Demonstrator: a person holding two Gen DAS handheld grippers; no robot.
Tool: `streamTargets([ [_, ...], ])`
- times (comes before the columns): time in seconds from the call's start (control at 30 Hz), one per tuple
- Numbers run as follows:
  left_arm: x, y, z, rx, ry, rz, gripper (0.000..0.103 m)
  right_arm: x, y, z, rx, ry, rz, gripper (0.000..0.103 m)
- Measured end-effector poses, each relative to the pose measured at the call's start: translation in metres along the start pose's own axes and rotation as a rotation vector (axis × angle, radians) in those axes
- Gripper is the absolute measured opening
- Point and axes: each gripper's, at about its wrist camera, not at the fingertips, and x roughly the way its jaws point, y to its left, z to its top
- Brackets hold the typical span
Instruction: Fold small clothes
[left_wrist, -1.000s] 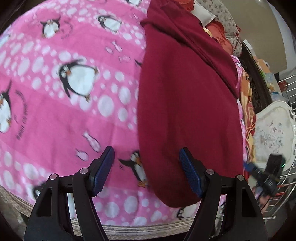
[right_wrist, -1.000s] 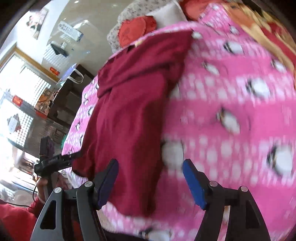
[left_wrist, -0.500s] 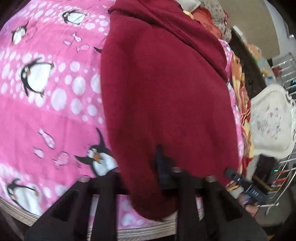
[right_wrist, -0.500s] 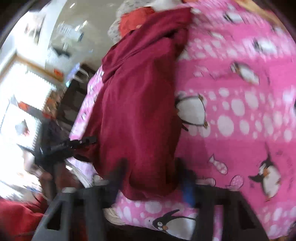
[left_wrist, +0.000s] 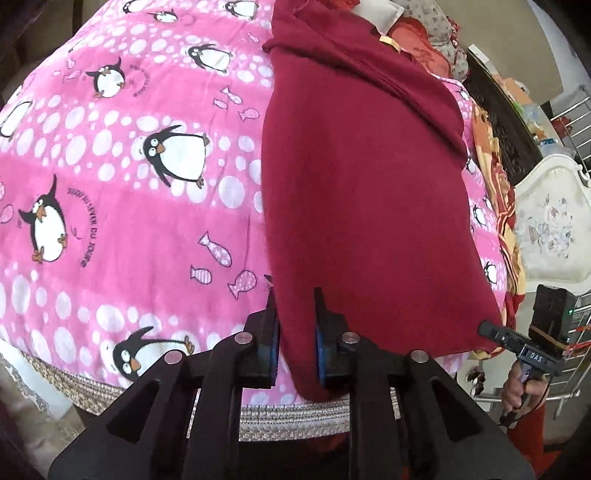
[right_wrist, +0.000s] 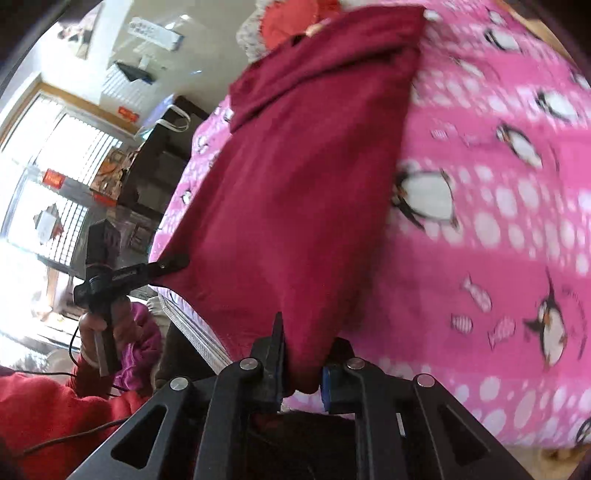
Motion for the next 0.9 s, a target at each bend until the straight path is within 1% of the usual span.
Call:
streamTargets([
  [0.07,-0.012,0.005,-0.002,-0.011,-0.012,-0.006,0.016,-0.003,0.000,-0.001,0.012,-0.004,0.020,0.017],
  [0.1,-0.019,0.006,-0.002,-0.018,-0.028,-0.016,0.018,-0.004,-0.001,0.000,0.013,-0.005,0.025,0.021],
  [0.13,-0.024,0.005,-0.002,-0.020,-0.043,-0.017,0.025,-0.006,-0.003,0.002,0.011,-0.009,0.024,0.026],
  [0.17,-0.028,0.006,-0.001,-0.023,-0.062,-0.007,0.030,-0.005,-0.005,0.003,0.017,-0.015,0.021,0.047],
  [0.2,-0.029,0.009,-0.001,-0.033,-0.080,0.012,0.045,-0.009,-0.012,0.005,0.034,-0.020,0.026,0.058],
  [0.23,-0.028,0.013,0.000,-0.046,-0.090,0.025,0.056,-0.007,-0.016,0.007,0.060,-0.018,0.042,0.058],
  [0.3,-0.026,0.019,0.002,-0.085,-0.087,0.022,0.057,0.002,-0.022,0.006,0.095,-0.001,0.075,0.058],
  [0.37,-0.021,0.025,0.004,-0.123,-0.068,-0.004,0.063,0.007,-0.019,0.005,0.091,0.000,0.075,0.058],
  [0.4,-0.015,0.025,0.003,-0.137,-0.052,-0.016,0.068,0.006,-0.017,0.004,0.081,-0.005,0.082,0.058],
  [0.43,-0.011,0.024,0.004,-0.140,-0.041,-0.019,0.069,0.006,-0.015,0.004,0.072,-0.005,0.090,0.058],
  [0.47,-0.002,0.021,0.003,-0.137,-0.023,-0.021,0.069,0.008,-0.012,0.004,0.062,0.003,0.095,0.056],
  [0.5,0.003,0.019,0.003,-0.132,-0.014,-0.024,0.069,0.009,-0.010,0.004,0.052,0.010,0.093,0.049],
  [0.53,0.007,0.015,0.004,-0.129,-0.007,-0.027,0.069,0.010,-0.009,0.003,0.032,0.022,0.088,0.044],
  [0.57,0.013,0.012,0.004,-0.127,-0.004,-0.030,0.069,0.009,-0.011,0.000,0.019,0.030,0.085,0.037],
  [0.6,0.018,0.008,0.004,-0.118,-0.009,-0.031,0.069,0.010,-0.010,0.000,0.009,0.033,0.085,0.032],
  [0.63,0.020,0.005,0.005,-0.094,-0.030,-0.022,0.067,0.011,-0.008,0.001,0.002,0.032,0.090,0.030],
  [0.67,0.020,0.003,0.006,-0.078,-0.044,-0.007,0.059,0.010,-0.006,0.002,-0.004,0.028,0.095,0.028],
  [0.7,0.020,0.000,0.008,-0.054,-0.057,0.031,0.030,0.009,-0.005,0.003,-0.012,0.025,0.099,0.025],
  [0.73,0.020,-0.002,0.011,-0.040,-0.050,0.046,0.018,0.008,-0.001,0.006,-0.023,0.020,0.100,0.024],
  [0.77,0.019,0.000,0.014,-0.042,-0.042,0.038,0.017,0.006,0.001,0.009,-0.028,0.011,0.104,0.024],
  [0.8,0.016,0.003,0.018,-0.057,-0.046,0.025,0.013,0.000,0.003,0.015,-0.030,-0.007,0.122,0.023],
  [0.87,0.007,0.005,0.027,-0.063,-0.061,0.030,0.012,-0.011,0.007,0.025,-0.037,-0.045,0.161,0.023],
  [0.9,-0.002,0.005,0.035,-0.056,-0.085,0.046,0.012,-0.020,0.011,0.034,-0.054,-0.076,0.167,0.021],
])
